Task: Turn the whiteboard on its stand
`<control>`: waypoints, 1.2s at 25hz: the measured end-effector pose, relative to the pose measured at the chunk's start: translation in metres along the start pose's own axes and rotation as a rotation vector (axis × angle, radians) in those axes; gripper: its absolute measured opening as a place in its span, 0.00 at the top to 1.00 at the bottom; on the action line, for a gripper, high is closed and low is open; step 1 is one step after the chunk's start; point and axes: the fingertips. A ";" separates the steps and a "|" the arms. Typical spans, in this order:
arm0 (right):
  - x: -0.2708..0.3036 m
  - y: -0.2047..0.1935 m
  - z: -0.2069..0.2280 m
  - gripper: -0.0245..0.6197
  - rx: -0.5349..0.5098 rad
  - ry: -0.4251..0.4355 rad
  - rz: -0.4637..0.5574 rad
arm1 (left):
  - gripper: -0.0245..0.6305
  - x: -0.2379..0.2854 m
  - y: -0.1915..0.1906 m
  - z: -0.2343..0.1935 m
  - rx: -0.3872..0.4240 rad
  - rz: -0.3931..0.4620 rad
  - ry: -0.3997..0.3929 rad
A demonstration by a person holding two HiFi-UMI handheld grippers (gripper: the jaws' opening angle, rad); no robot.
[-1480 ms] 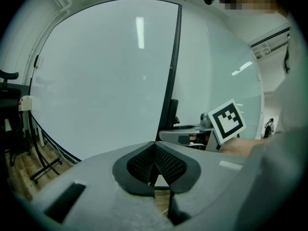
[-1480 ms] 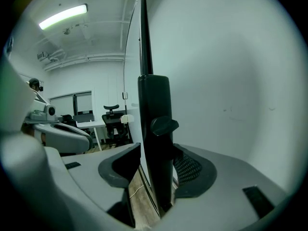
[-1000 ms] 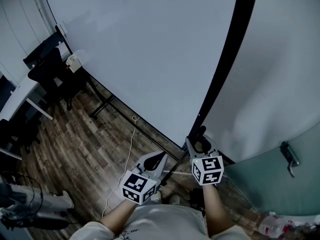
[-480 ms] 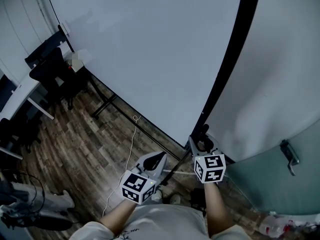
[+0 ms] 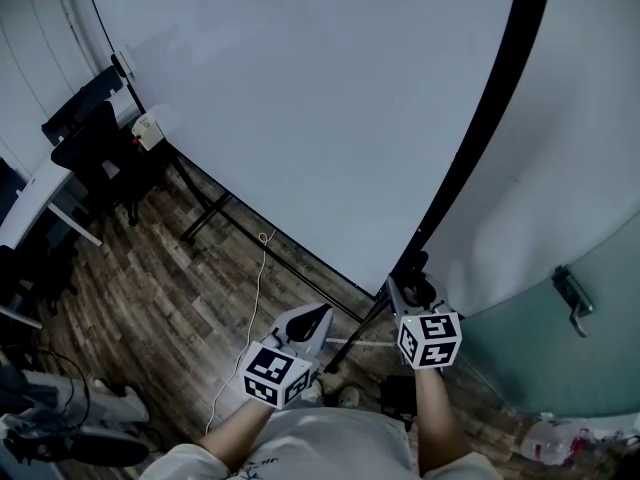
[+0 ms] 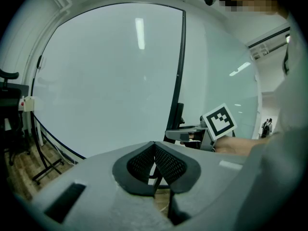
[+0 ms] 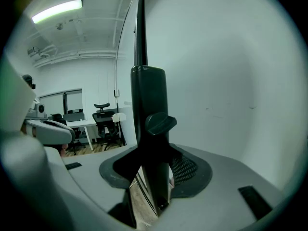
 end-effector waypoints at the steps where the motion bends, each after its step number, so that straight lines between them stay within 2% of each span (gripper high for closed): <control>1: -0.005 0.001 0.001 0.70 0.003 -0.008 0.002 | 0.95 -0.002 0.001 0.002 0.000 0.001 -0.005; 17: -0.062 0.000 0.011 0.71 -0.013 -0.110 0.023 | 0.95 -0.031 -0.001 0.034 0.012 0.012 -0.061; 30: -0.085 -0.004 -0.002 0.71 -0.011 -0.126 0.021 | 0.95 -0.045 -0.005 0.043 0.018 0.008 -0.067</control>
Point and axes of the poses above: the fingertips, and each gripper's own axes: x forward along the fingers, z to its right, y out of its top, and after that the axes turned 11 degrees about z, right-handed
